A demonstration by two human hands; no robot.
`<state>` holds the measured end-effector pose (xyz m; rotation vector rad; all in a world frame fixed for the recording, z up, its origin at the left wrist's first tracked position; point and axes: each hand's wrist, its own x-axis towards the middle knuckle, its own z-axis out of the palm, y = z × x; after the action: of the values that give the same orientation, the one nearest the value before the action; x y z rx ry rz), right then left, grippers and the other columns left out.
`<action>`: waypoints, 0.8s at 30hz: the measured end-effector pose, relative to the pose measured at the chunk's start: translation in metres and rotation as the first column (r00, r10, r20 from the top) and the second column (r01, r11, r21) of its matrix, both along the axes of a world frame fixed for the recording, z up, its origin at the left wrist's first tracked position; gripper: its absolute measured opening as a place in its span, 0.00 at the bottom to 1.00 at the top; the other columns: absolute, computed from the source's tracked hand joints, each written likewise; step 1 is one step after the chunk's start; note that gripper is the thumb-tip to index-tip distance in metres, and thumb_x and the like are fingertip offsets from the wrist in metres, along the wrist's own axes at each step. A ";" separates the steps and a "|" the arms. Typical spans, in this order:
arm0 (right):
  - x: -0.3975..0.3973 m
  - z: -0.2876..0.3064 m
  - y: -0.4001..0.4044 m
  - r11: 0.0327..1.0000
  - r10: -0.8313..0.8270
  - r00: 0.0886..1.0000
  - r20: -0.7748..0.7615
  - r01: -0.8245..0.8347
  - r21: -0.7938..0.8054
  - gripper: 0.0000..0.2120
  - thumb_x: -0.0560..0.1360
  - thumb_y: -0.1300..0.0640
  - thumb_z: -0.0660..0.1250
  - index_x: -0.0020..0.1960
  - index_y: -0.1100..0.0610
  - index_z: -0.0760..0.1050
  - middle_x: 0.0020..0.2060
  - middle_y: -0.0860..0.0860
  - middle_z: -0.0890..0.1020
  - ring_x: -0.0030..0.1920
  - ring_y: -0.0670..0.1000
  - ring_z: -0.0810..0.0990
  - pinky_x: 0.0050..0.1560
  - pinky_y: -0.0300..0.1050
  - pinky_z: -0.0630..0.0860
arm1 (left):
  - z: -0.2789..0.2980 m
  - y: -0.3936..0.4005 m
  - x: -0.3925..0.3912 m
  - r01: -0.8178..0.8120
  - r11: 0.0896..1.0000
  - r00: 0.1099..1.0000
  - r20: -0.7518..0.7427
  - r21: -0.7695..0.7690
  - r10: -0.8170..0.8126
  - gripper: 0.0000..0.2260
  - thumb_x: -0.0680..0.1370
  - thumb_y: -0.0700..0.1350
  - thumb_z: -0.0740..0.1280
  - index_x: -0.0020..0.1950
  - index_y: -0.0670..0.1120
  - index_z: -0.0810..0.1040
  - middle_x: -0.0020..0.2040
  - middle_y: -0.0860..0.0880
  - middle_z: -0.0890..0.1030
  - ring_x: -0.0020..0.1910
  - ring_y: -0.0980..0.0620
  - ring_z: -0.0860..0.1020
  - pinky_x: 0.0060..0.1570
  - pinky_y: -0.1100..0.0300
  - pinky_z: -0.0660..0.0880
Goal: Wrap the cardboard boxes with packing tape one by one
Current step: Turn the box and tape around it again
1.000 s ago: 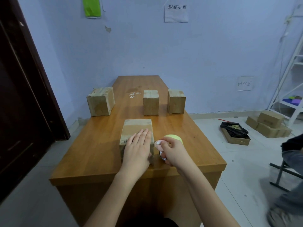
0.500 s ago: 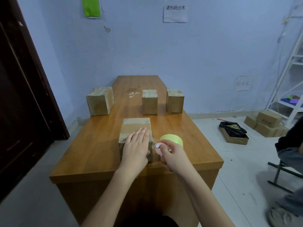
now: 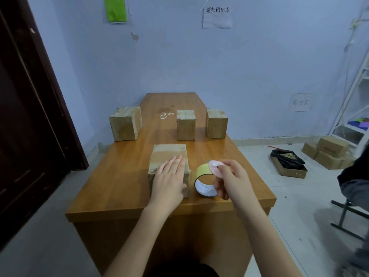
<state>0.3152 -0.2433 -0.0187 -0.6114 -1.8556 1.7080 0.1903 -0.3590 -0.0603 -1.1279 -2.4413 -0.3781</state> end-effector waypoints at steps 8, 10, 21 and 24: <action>0.003 -0.005 0.027 0.978 -0.093 0.995 0.034 0.098 -0.185 0.08 0.79 0.56 0.54 0.50 0.57 0.71 0.26 0.53 0.77 0.19 0.46 0.67 0.18 0.36 0.61 | 0.000 0.001 0.001 -0.018 1.000 1.000 -0.025 -0.014 0.017 0.33 0.79 0.51 0.62 0.77 0.48 0.47 0.78 0.52 0.50 0.76 0.54 0.48 0.69 0.60 0.37; 0.004 -0.007 0.038 0.958 -0.116 0.992 0.049 0.125 -0.258 0.08 0.79 0.55 0.56 0.48 0.57 0.71 0.24 0.50 0.72 0.20 0.45 0.64 0.18 0.35 0.59 | 0.000 0.001 0.001 -0.020 1.000 1.000 -0.022 -0.020 0.020 0.33 0.79 0.51 0.62 0.77 0.48 0.47 0.78 0.52 0.49 0.76 0.54 0.47 0.70 0.59 0.39; 0.001 -0.037 0.069 0.984 -0.164 0.970 0.181 0.173 -0.039 0.14 0.81 0.49 0.56 0.55 0.60 0.70 0.31 0.50 0.69 0.27 0.46 0.65 0.22 0.35 0.62 | 0.002 0.000 0.003 -0.025 0.999 1.000 -0.017 -0.023 0.025 0.33 0.79 0.52 0.61 0.77 0.49 0.46 0.78 0.52 0.49 0.76 0.54 0.47 0.72 0.58 0.41; -0.006 -0.046 0.076 0.976 -0.218 0.940 0.261 0.215 0.041 0.13 0.81 0.54 0.53 0.60 0.60 0.68 0.38 0.54 0.73 0.32 0.48 0.69 0.28 0.39 0.65 | 0.002 0.000 0.003 -0.024 0.999 1.000 -0.017 -0.022 0.023 0.33 0.79 0.52 0.61 0.77 0.49 0.46 0.78 0.52 0.49 0.76 0.54 0.47 0.72 0.58 0.41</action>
<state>0.3089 -0.1671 -0.0644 -1.0426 -1.8915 1.5291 0.1937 -0.3588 -0.0580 -1.1059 -2.4472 -0.3339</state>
